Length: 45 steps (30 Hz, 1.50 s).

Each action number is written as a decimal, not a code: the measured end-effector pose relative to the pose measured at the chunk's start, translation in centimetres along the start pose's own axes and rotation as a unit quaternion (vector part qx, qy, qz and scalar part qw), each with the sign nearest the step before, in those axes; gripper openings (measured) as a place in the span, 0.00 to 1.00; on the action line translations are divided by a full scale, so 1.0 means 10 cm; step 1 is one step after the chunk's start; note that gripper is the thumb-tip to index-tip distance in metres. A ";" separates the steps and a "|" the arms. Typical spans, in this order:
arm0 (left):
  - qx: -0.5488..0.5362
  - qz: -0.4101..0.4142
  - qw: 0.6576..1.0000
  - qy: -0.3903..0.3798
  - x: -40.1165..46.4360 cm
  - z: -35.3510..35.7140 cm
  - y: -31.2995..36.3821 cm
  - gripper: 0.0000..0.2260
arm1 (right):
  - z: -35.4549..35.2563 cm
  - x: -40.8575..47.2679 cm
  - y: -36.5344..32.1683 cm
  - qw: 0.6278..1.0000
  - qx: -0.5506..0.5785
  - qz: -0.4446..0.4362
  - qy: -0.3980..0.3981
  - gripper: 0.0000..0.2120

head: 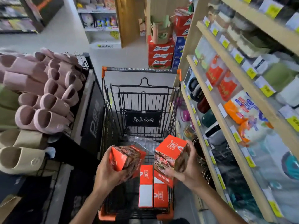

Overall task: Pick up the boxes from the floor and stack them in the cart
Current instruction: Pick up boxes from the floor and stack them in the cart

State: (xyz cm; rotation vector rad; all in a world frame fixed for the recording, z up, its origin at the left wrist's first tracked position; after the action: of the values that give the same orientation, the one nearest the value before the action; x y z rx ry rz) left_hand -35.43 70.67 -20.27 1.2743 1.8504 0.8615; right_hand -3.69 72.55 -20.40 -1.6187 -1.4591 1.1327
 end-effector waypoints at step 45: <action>0.002 -0.107 0.994 -0.023 1.46 0.93 -1.17 0.50 | 1.61 2.19 2.31 0.881 -0.374 0.155 -0.244 0.66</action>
State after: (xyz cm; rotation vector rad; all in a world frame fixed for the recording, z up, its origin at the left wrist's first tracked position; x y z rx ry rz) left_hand -36.80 82.30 -37.59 1.0656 1.9119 0.7079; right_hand -9.18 89.58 -51.22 -2.2583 -2.2171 1.3043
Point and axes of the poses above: each hand's wrist, its own x-axis towards the middle knuckle, its own z-axis out of the palm, y = z × x, the point moved 1 cm from there along x, towards the middle knuckle, and after that the axes turned 2 degrees about y, right-handed, at the moved point
